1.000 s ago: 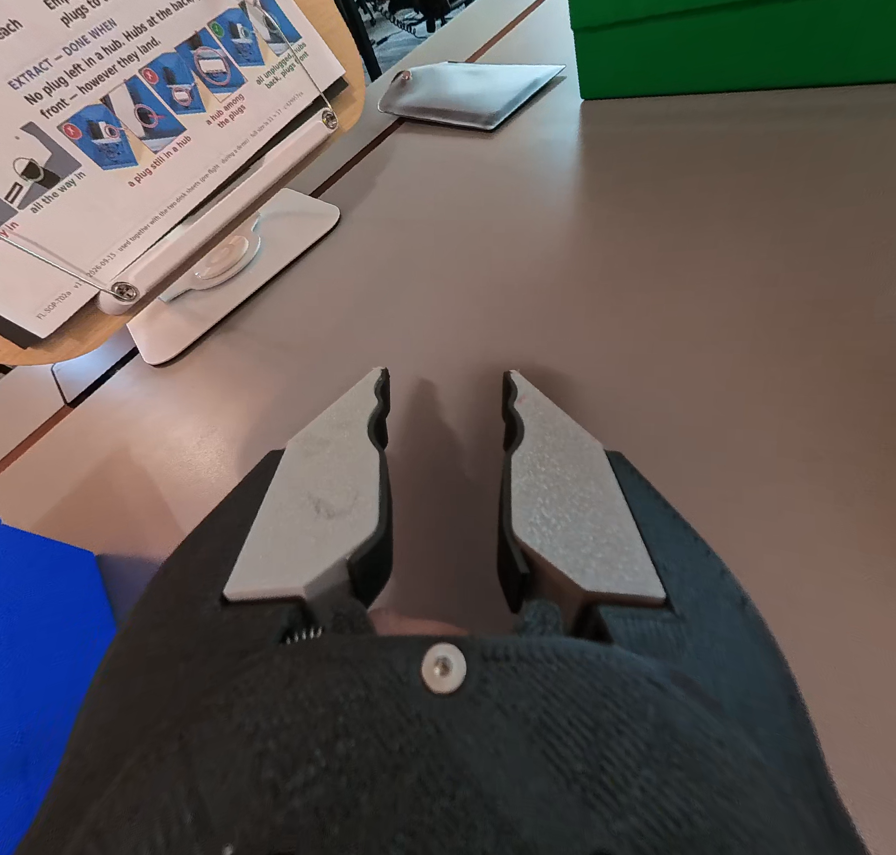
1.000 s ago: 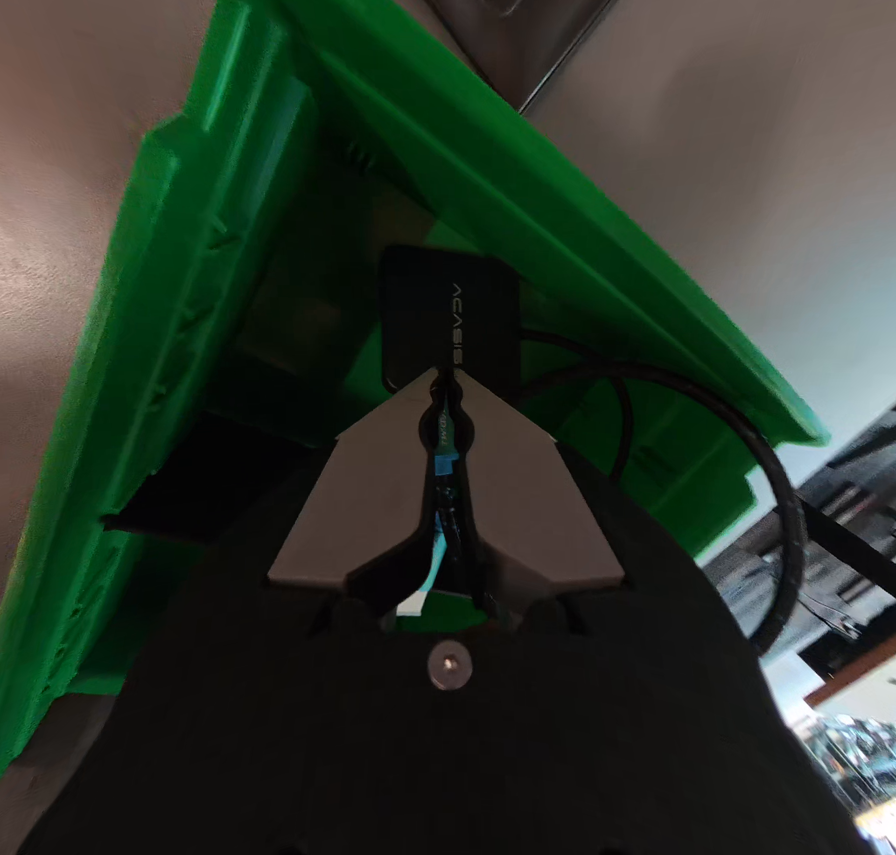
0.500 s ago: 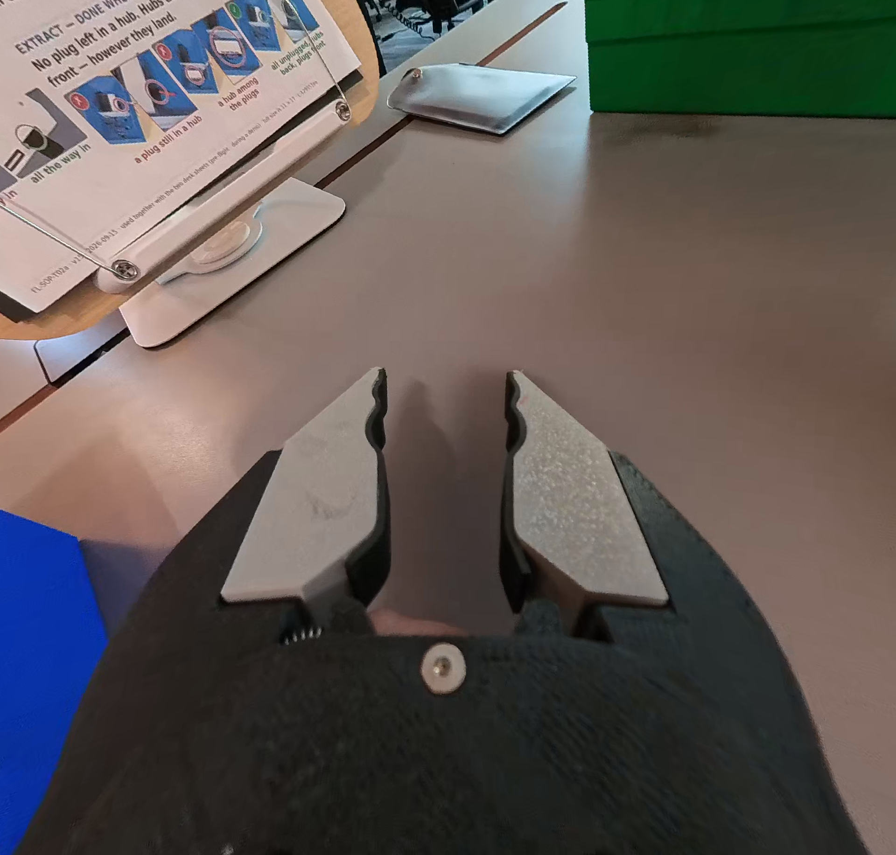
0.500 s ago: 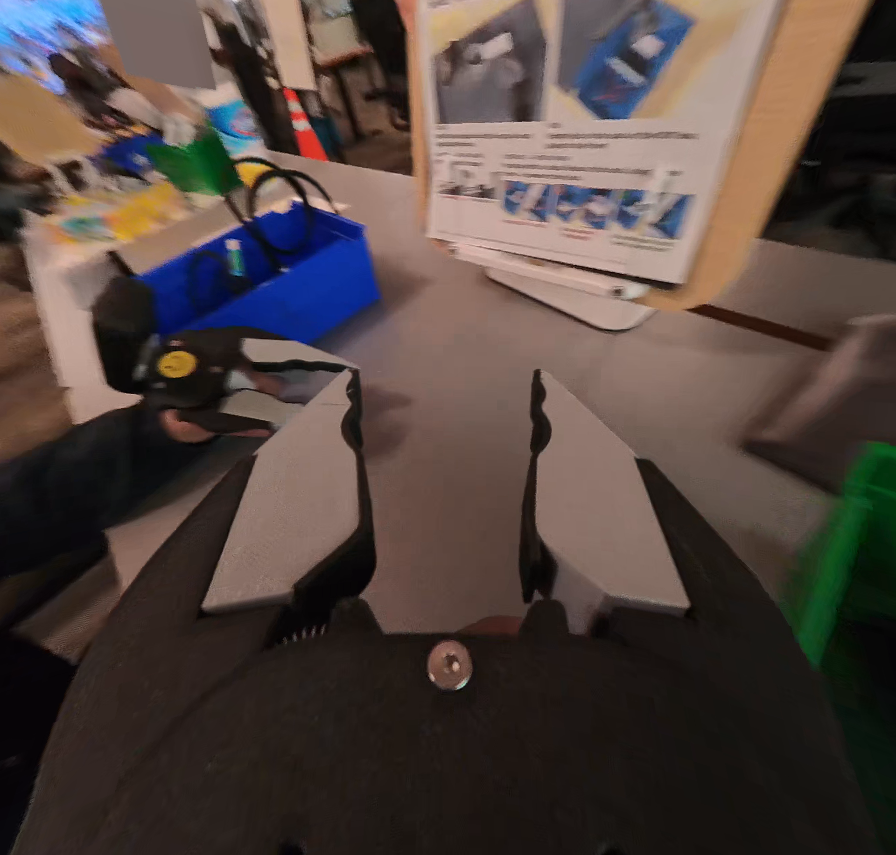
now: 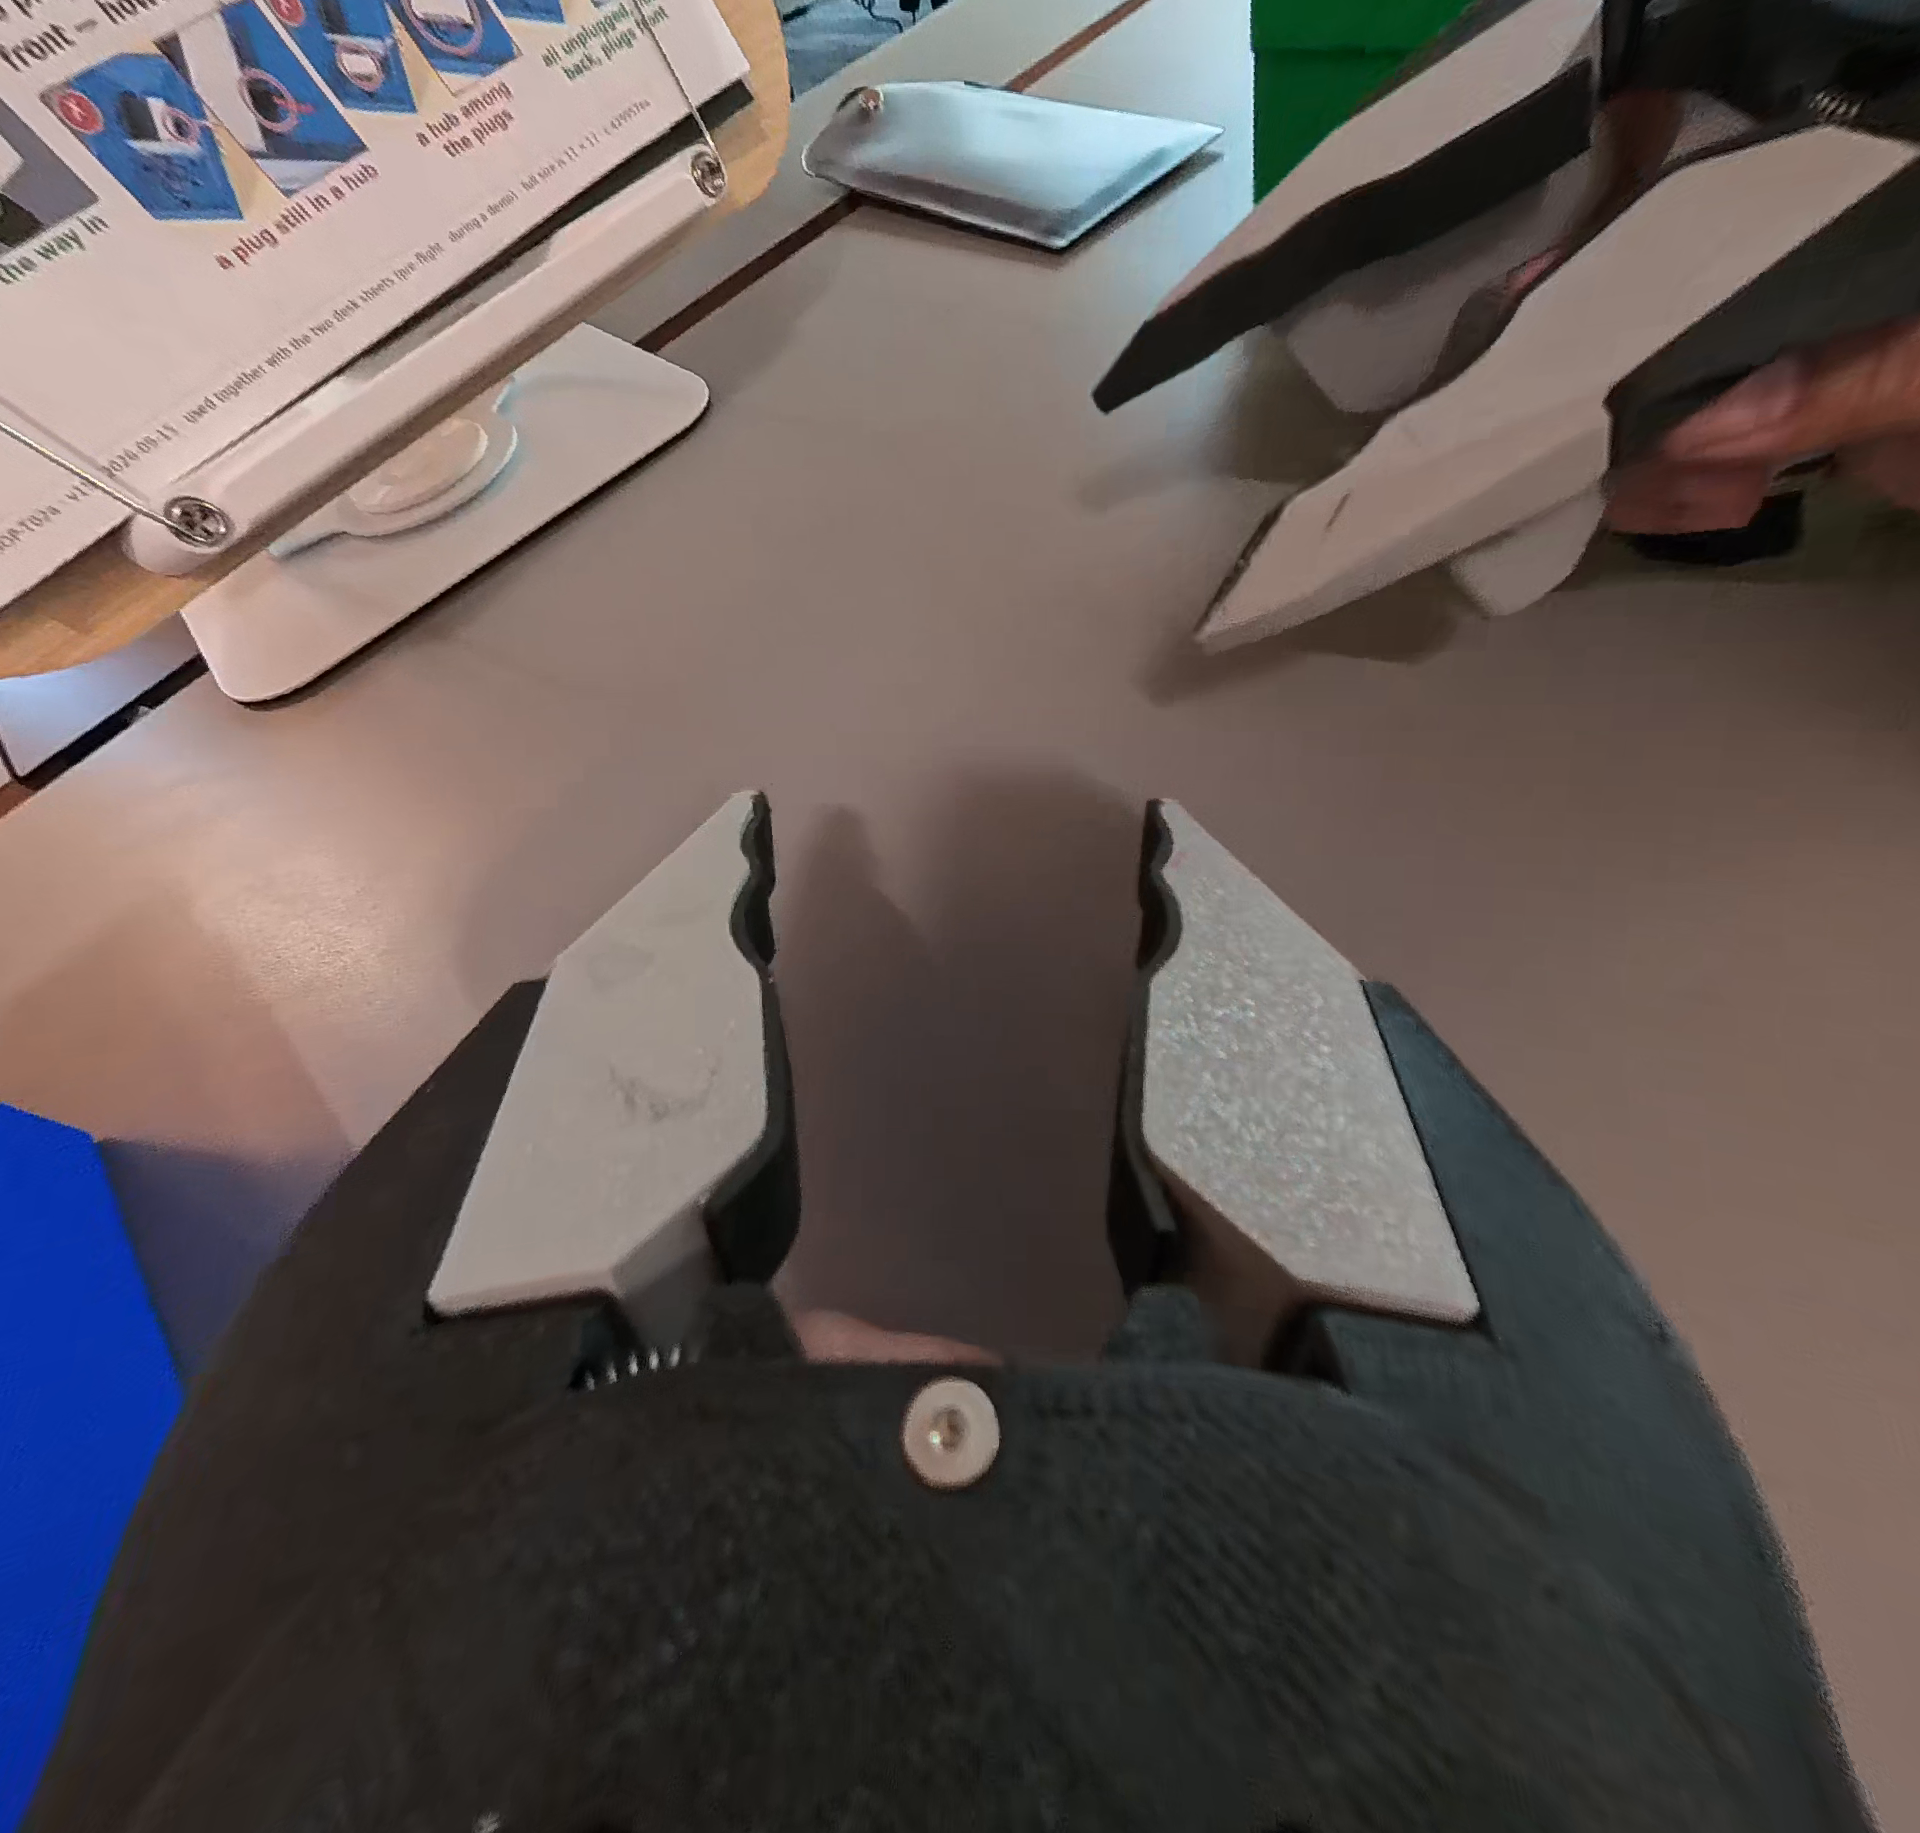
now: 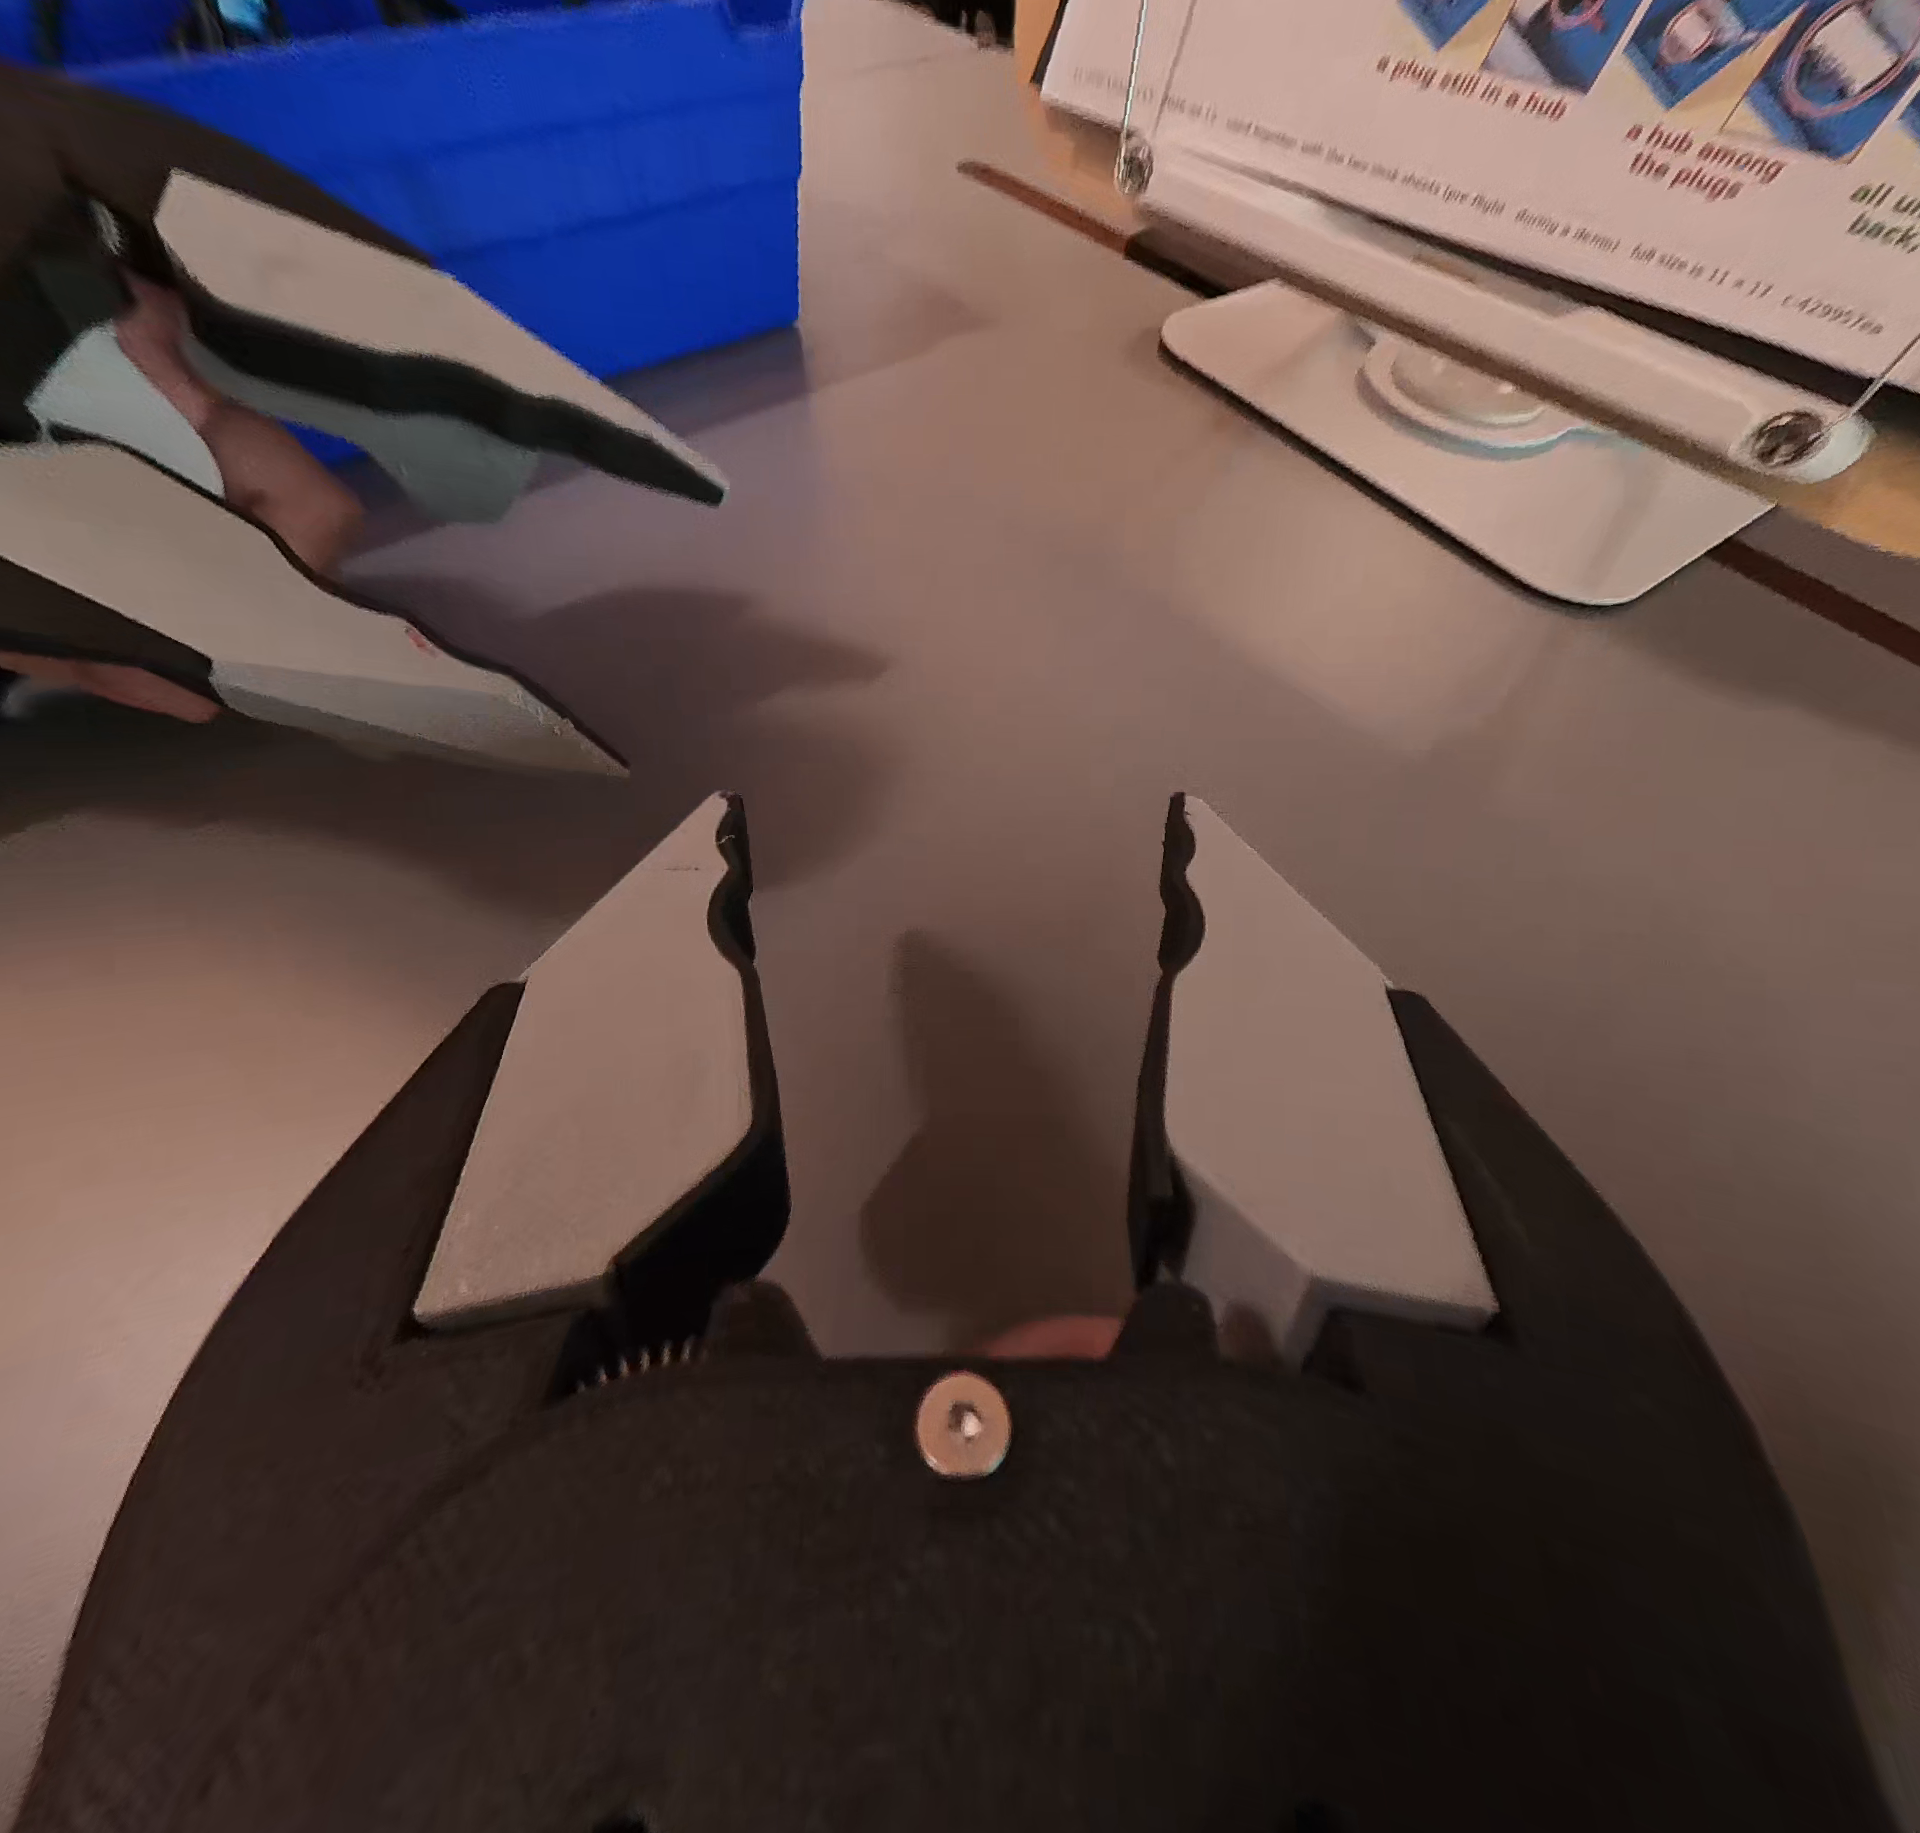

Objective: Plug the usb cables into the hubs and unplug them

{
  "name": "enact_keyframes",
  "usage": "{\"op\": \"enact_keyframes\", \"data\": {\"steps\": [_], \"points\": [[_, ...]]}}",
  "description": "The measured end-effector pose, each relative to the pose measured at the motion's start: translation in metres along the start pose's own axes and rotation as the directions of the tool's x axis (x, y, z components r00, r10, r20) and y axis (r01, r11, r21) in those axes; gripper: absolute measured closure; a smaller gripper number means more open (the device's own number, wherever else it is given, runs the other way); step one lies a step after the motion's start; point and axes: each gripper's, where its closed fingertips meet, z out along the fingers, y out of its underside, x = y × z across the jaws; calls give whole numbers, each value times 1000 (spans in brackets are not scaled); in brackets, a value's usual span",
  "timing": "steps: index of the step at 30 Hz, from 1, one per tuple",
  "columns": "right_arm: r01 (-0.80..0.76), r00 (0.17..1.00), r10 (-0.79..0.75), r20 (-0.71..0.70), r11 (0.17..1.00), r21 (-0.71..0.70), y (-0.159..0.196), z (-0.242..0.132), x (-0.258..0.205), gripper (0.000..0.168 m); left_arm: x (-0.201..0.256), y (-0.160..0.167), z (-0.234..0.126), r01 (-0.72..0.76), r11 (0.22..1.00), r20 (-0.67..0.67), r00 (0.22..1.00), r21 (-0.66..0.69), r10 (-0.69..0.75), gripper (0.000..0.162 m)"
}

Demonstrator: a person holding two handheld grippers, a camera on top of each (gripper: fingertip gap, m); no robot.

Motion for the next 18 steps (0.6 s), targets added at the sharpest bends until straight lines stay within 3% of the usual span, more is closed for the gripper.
{"op": "enact_keyframes", "data": {"steps": [7, 18], "points": [[65, 997, -66, -39, 998, -27, 2, -1, -4, 90, -2, 2, 0, -37, 999, 61, 997, -20, 38, 79], [79, 996, -83, -30, 990, -120, 19, 5, -6, 91, -9, -2, -4, 25, 1000, 122, 992, 4, -26, 88]]}}
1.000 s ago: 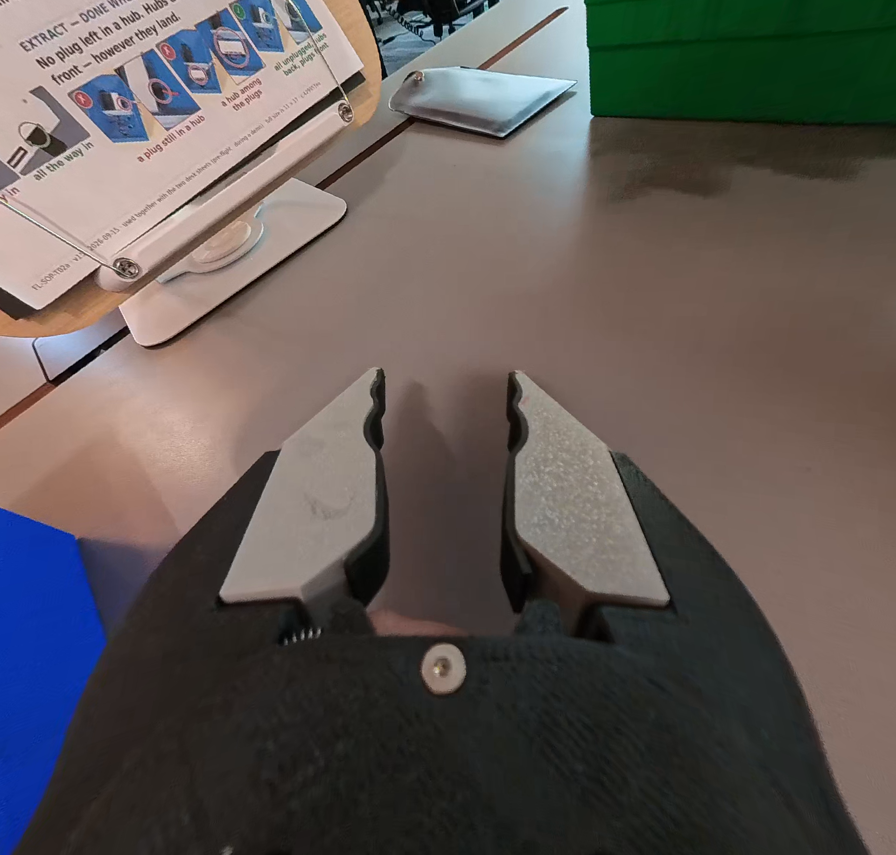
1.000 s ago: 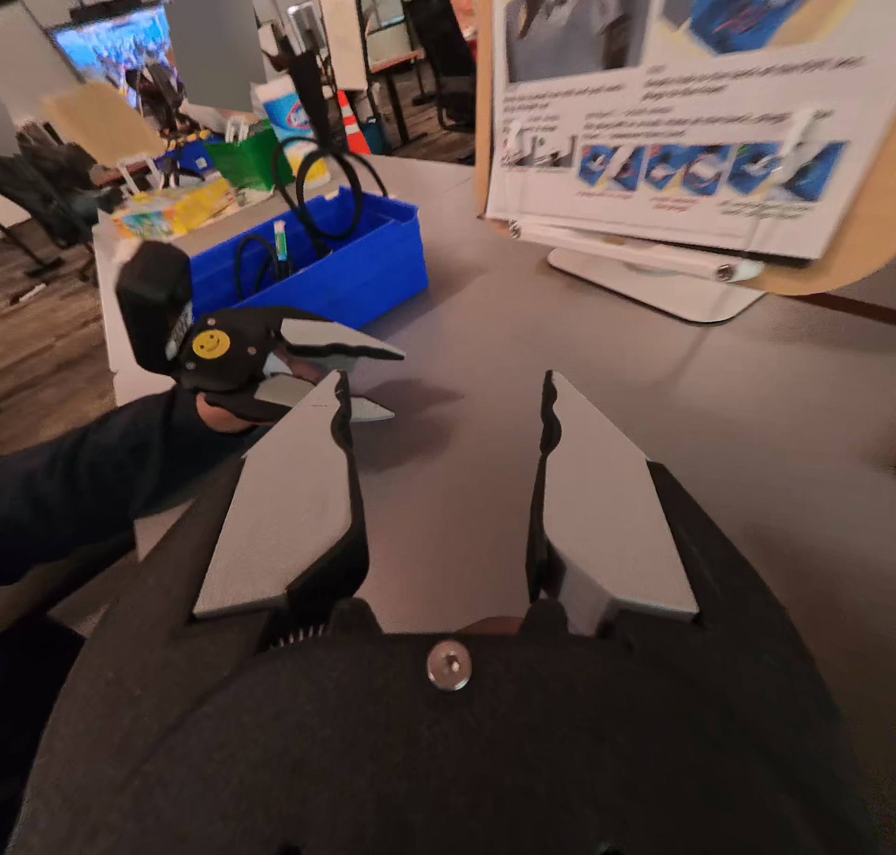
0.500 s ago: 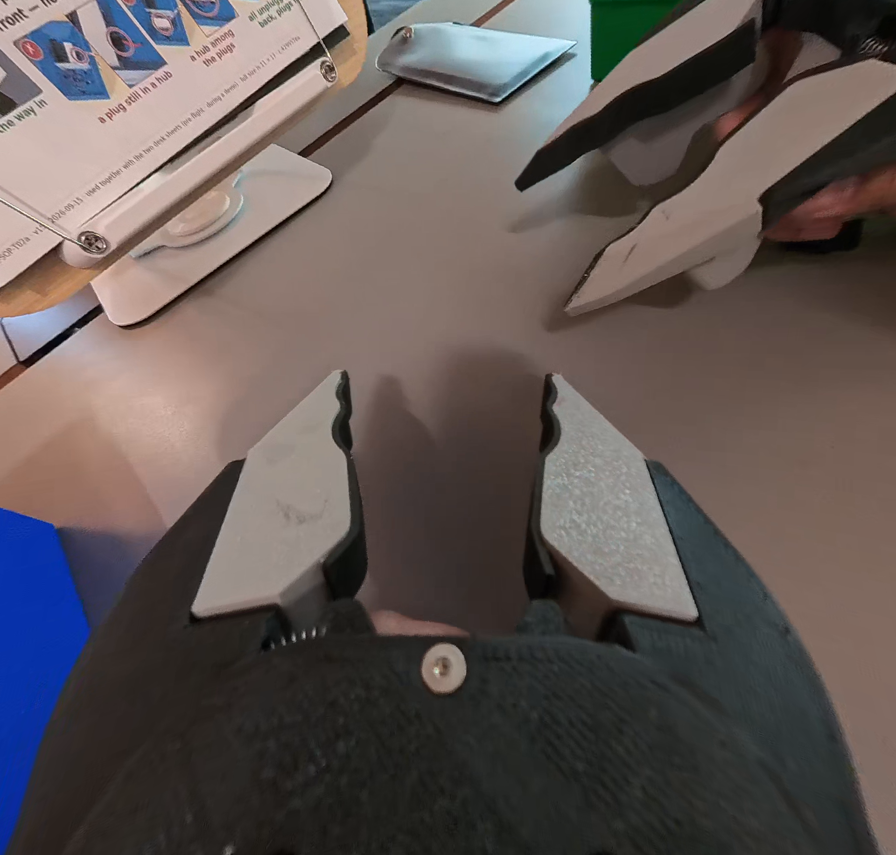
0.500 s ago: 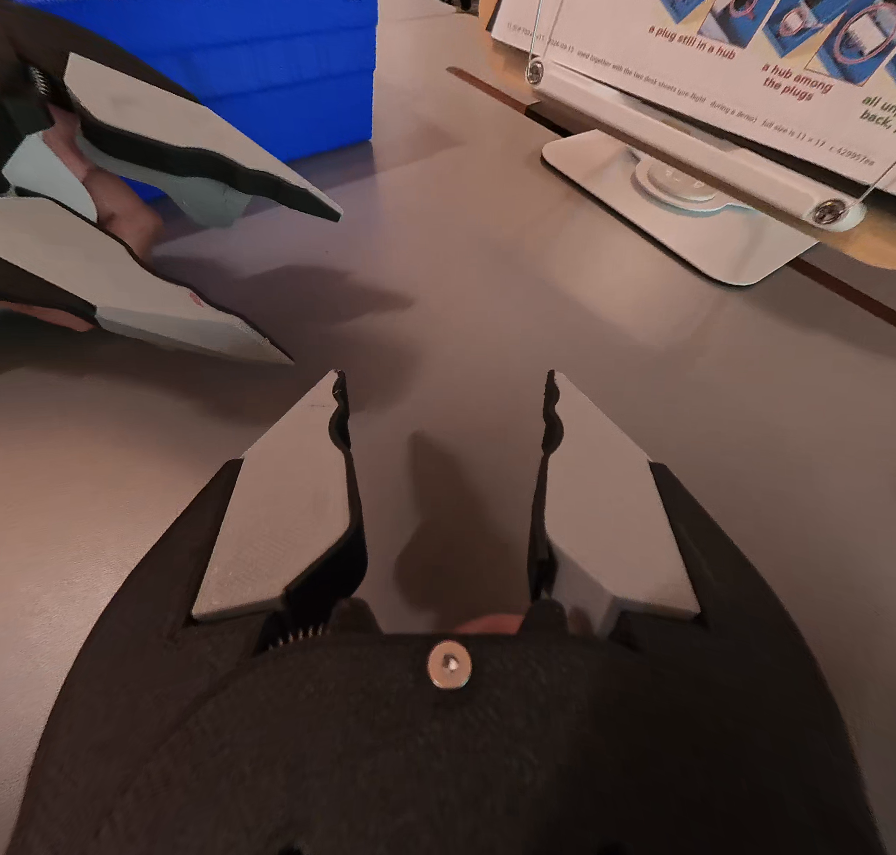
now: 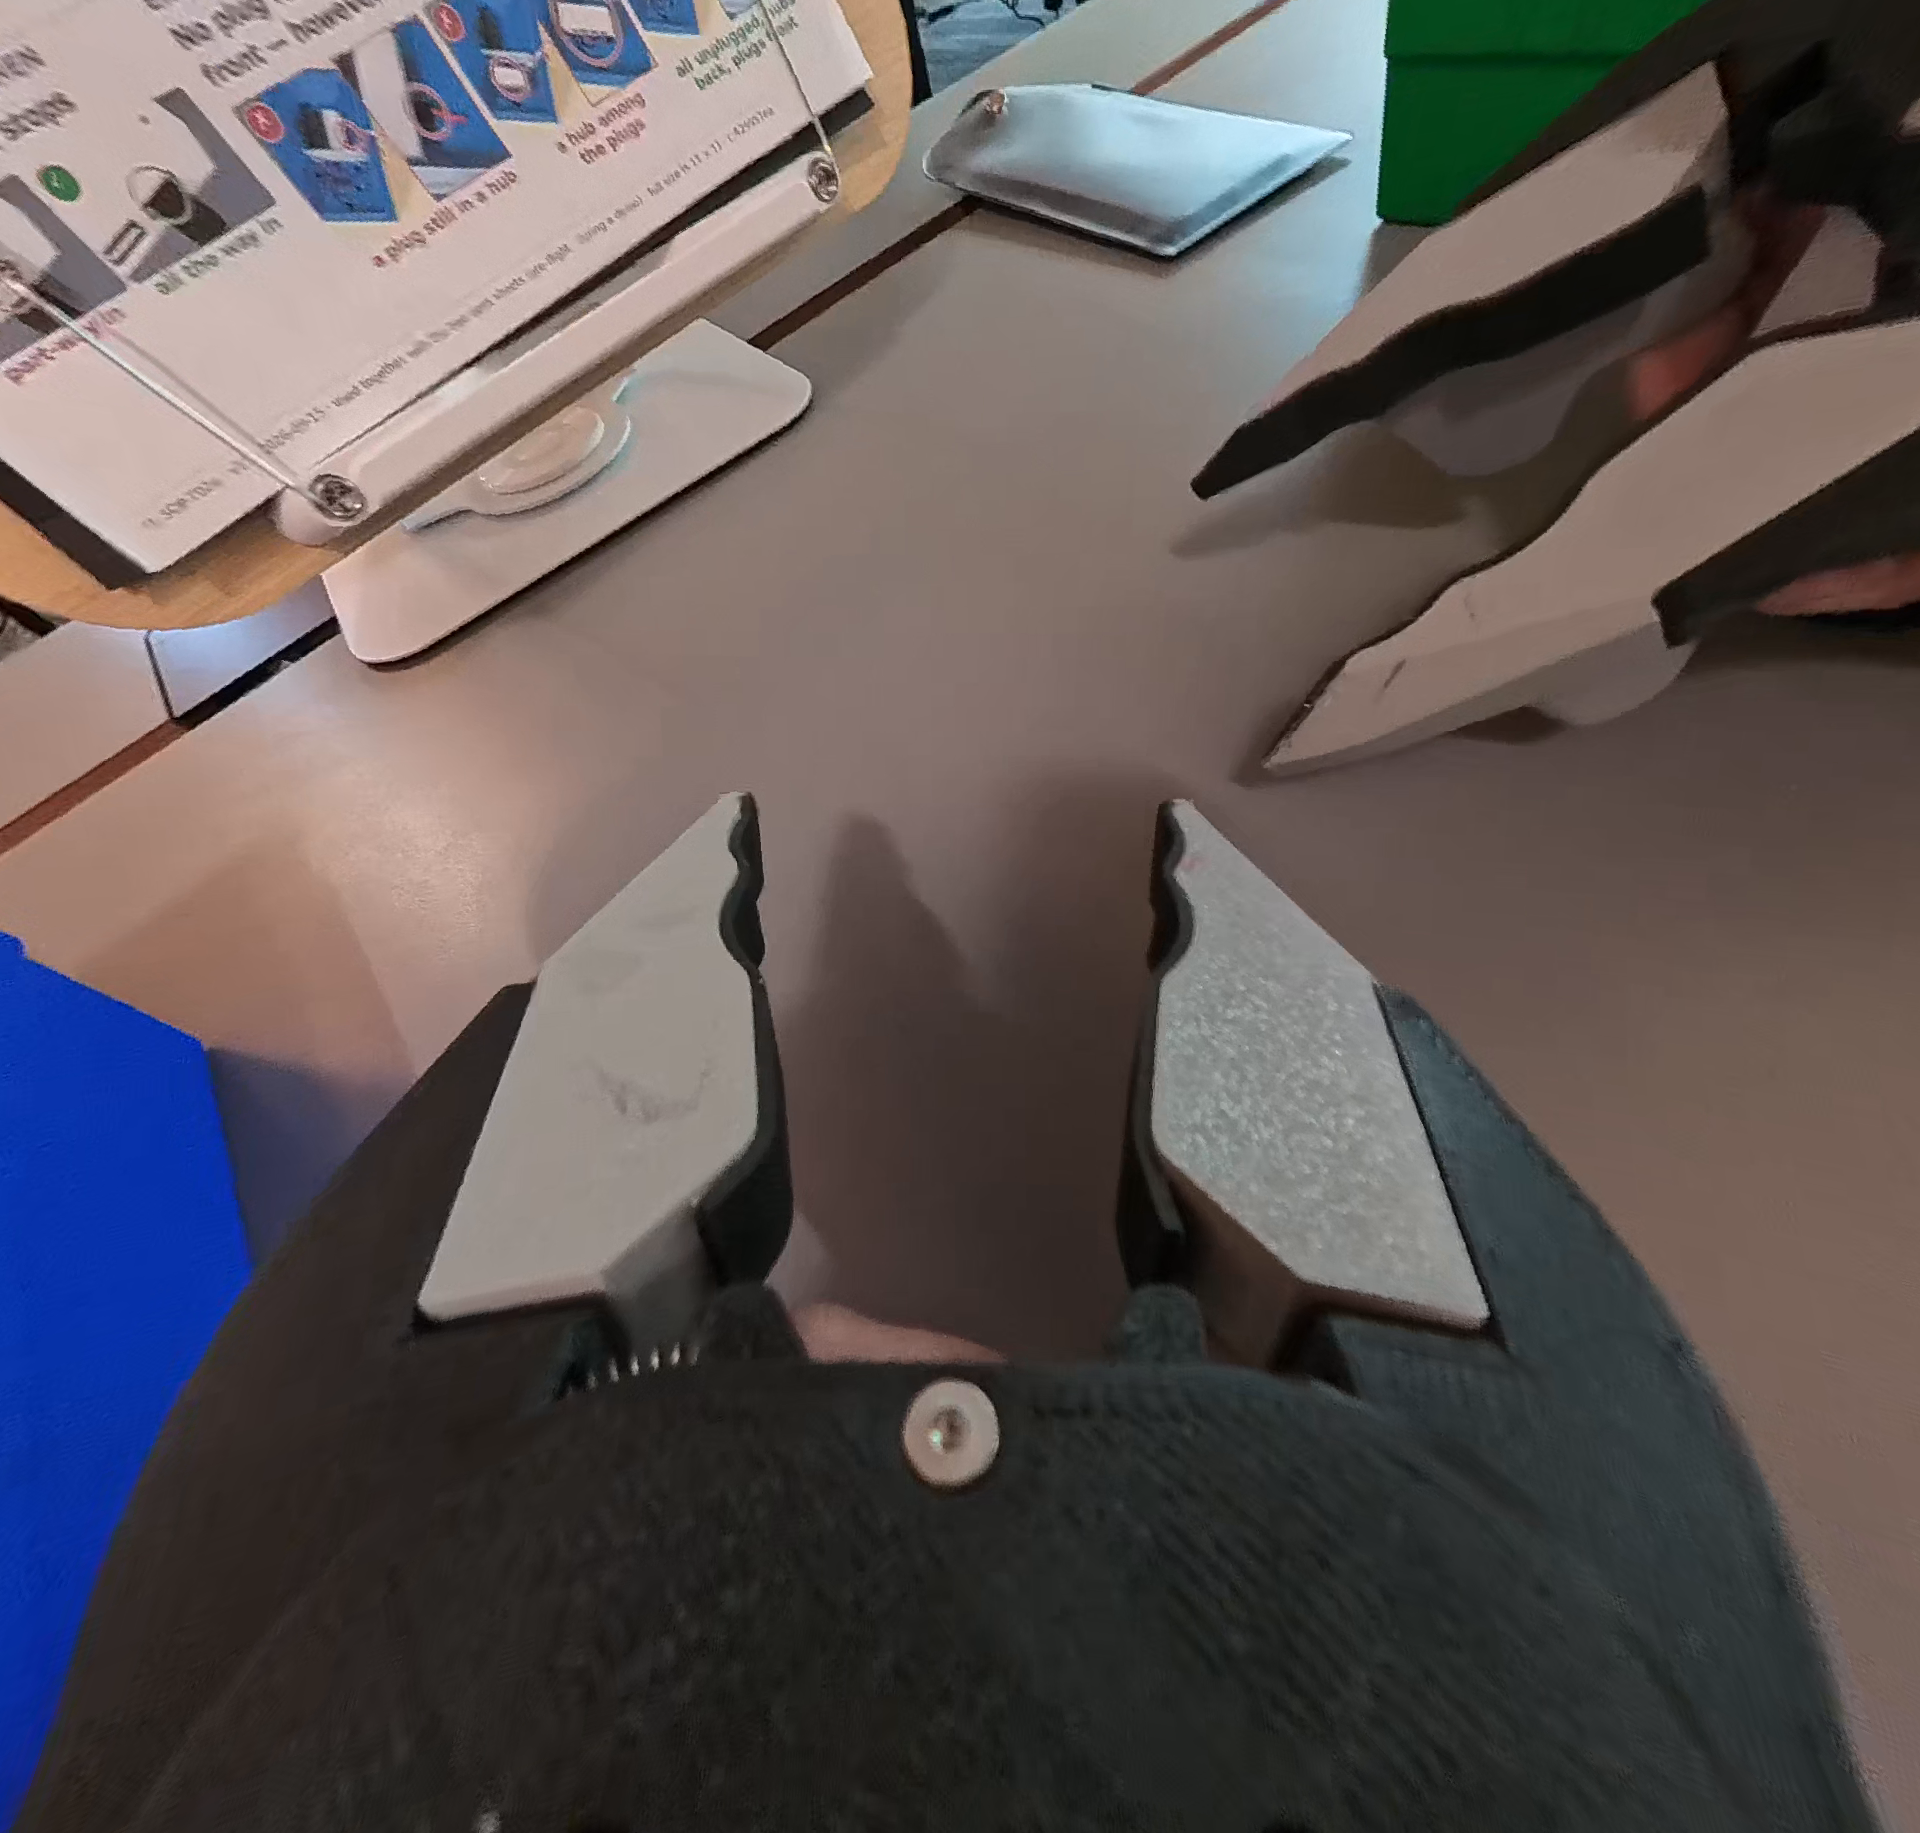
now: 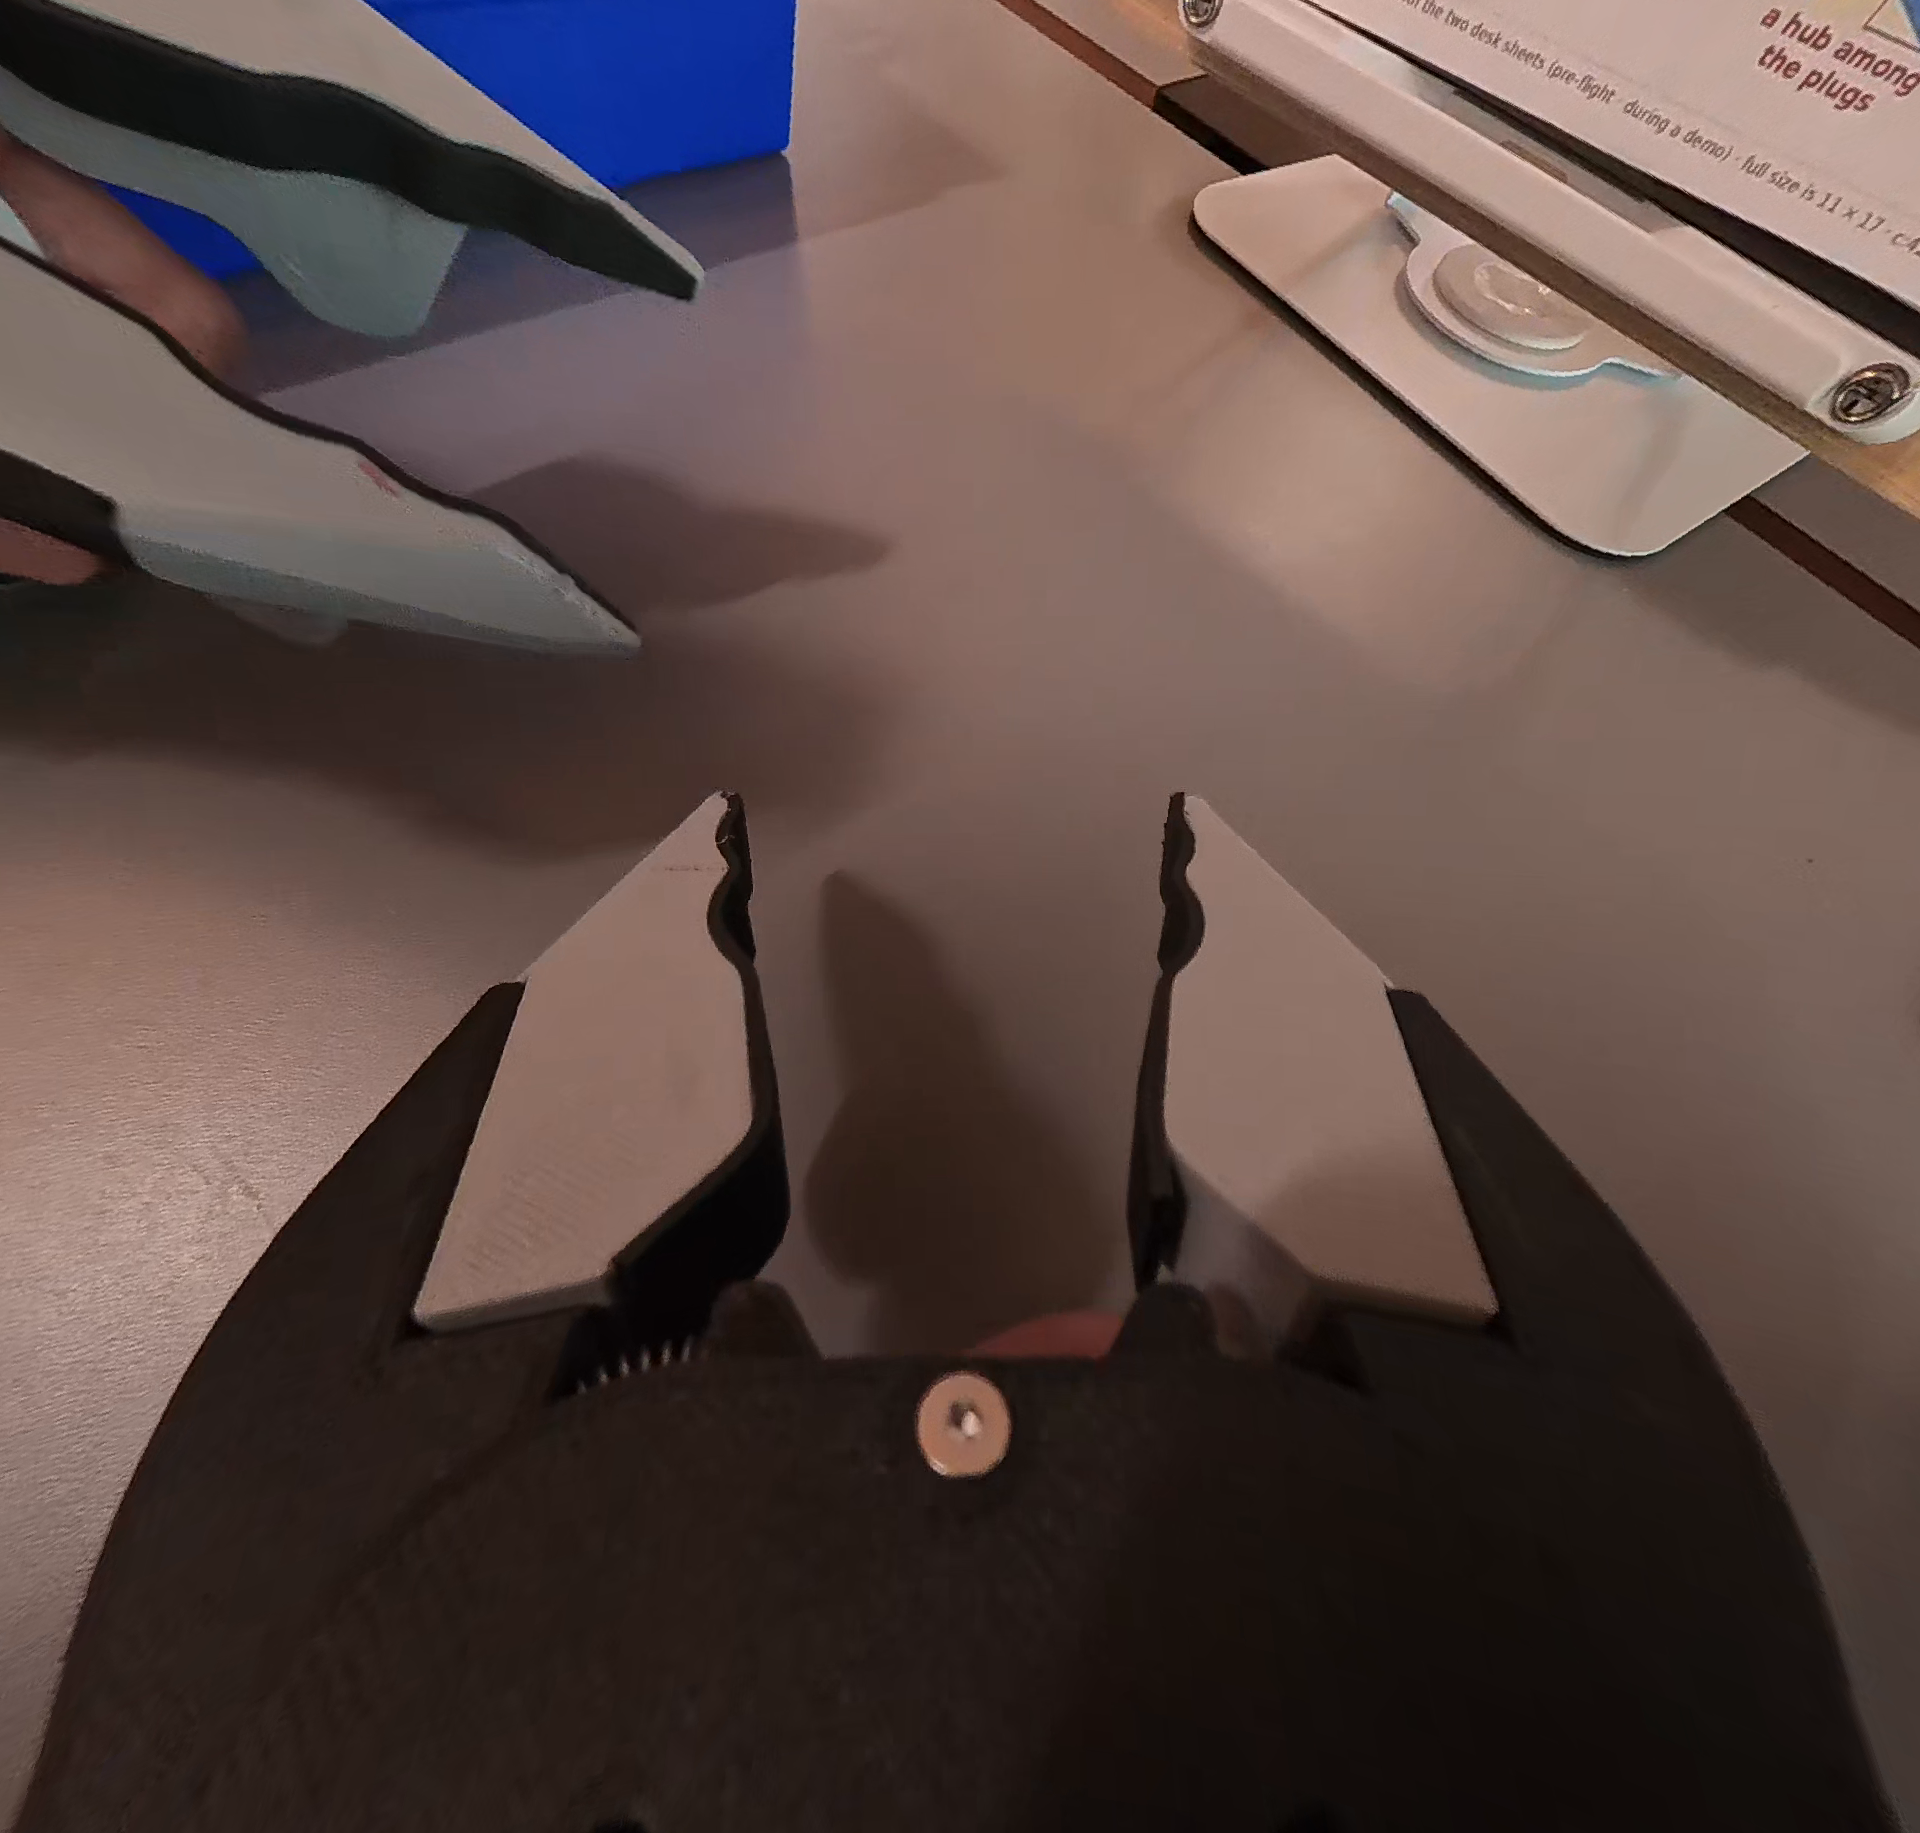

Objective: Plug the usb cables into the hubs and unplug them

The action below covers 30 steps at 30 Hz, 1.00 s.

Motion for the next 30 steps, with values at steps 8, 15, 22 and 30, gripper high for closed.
{"op": "enact_keyframes", "data": {"steps": [8, 15, 22, 30], "points": [[24, 1000, -24, -12, 1000, -17, 2, 1, -2, 91, -62, -55, -75, 9, 997, 214, 976, 73, -24, 108], [41, 999, -41, -31, 999, -24, 3, 1, -2, 91, -191, -77, -152, 154, 988, 376, 915, 16, -149, 101], [31, 999, -32, -33, 999, -36, 5, 1, 0, 92, -275, 23, -146, 421, 875, 493, 829, -239, -264, 90], [30, 999, -31, -38, 999, -39, 6, 1, 2, 93, -289, 39, -109, 403, 877, 460, 851, -263, -253, 151]]}}
